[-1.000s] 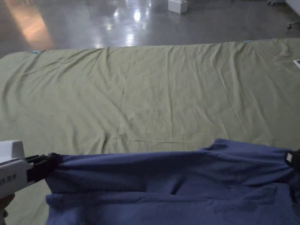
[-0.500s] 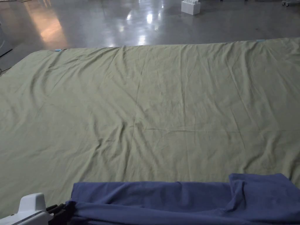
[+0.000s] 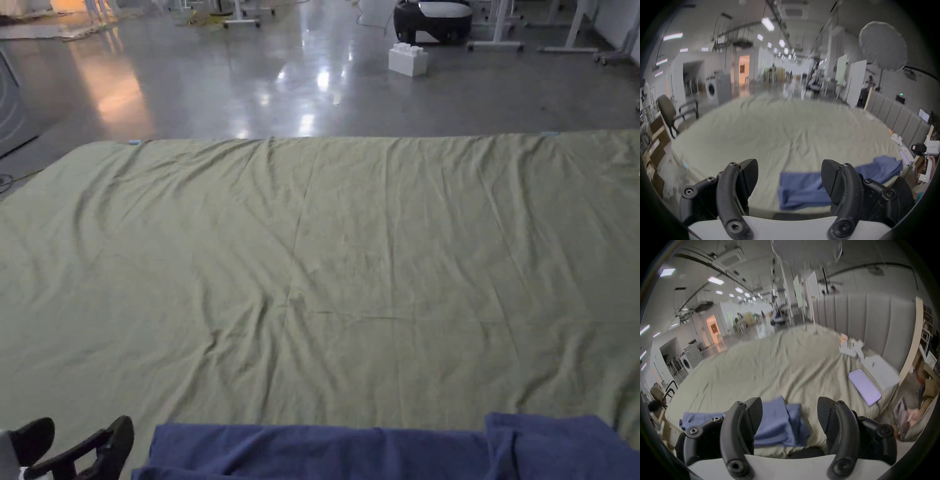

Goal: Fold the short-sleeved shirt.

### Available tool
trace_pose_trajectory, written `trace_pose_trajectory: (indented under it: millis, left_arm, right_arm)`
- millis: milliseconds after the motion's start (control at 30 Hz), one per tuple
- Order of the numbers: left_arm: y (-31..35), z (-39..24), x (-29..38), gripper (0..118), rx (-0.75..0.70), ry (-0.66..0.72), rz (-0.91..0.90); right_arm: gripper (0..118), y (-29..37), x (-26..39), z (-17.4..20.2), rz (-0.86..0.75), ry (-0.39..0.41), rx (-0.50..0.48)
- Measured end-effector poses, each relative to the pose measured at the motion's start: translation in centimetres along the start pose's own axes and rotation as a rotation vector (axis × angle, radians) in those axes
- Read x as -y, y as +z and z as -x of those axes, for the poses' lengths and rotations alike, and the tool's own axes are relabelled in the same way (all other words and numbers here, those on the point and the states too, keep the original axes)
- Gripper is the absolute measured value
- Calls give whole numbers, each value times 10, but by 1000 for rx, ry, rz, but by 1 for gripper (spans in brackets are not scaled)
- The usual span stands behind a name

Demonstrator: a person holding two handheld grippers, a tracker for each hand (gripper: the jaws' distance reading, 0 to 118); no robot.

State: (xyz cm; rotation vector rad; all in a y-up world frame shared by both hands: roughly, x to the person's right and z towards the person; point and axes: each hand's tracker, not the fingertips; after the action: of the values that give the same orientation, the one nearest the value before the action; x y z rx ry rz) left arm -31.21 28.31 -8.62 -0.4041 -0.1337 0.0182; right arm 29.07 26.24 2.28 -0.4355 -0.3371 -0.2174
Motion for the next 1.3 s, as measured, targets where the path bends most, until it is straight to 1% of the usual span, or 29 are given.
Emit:
trace_pose_trajectory:
  millis: [67,100,200,233,267,300,333,367,400,433,500,533,567,600,633,667,800,967,1067,1133,1167,1233,1300]
  left_arm:
    - [24,-28,-14,81,14,-56,-118]
    - [33,-40,-20,81,34,-106,-165]
    - [45,-79,-30,81,-1,-251,-216]
    - [46,-89,-31,81,-23,-265,-211]
    - [47,-99,-32,80,-21,-285,-217]
    - [46,-107,-32,80,-5,-292,-221]
    - [47,-112,-33,79,3,-298,-223]
    - [48,-117,-34,77,15,-301,-225]
    - [50,-123,-34,75,14,-308,-226]
    - [51,-127,-35,71,-2,-326,-230]
    - [56,-136,-35,51,-11,-322,-242]
    - [58,-136,-35,38,6,-316,-249]
    - [59,-137,-37,15,21,-303,-252]
    - [60,-136,-37,6,34,-280,-246]
    - [61,-135,-37,6,46,-267,-245]
    - [62,-134,-38,3,51,-257,-243]
    - [64,-126,-41,1,63,-201,-238]
    - [60,-124,-43,1,67,-193,-227]
    - [59,-119,-42,1,79,-184,-217]
    - [56,-111,-42,1,89,-153,-203]
    - [54,-104,-43,1,97,-108,-187]
    - [55,-79,-49,1,196,86,-183]
    - [51,-55,-52,1,226,199,-170]
  right_arm:
    - [74,24,-5,20,-132,50,59]
    - [74,34,-7,30,-181,78,52]
    - [74,47,-18,55,-211,131,-34]
    - [74,49,-22,62,-209,150,-55]
    - [74,43,-19,59,-185,135,-47]
    - [74,45,-21,66,-192,155,-66]
    - [72,47,-22,69,-202,174,-107]
    - [68,49,-23,73,-201,197,-146]
    - [62,52,-28,83,-209,209,-169]
    - [54,53,-28,87,-218,210,-177]
    - [23,54,-28,92,-221,217,-205]
    - [14,54,-27,97,-220,211,-208]
    - [10,55,-27,99,-225,203,-210]
    - [5,54,-27,98,-217,193,-239]
    - [1,53,-26,98,-193,183,-263]
    - [0,54,-27,100,-208,187,-257]
    - [0,54,-26,104,-194,203,-260]
    - [0,56,-27,108,-197,225,-270]
    - [0,55,-28,109,-197,226,-273]
    - [0,51,-27,109,-186,220,-275]
    - [0,50,-26,109,-182,218,-274]
    - [0,46,-24,106,-159,209,-273]
    - [0,44,-20,105,-138,198,-276]
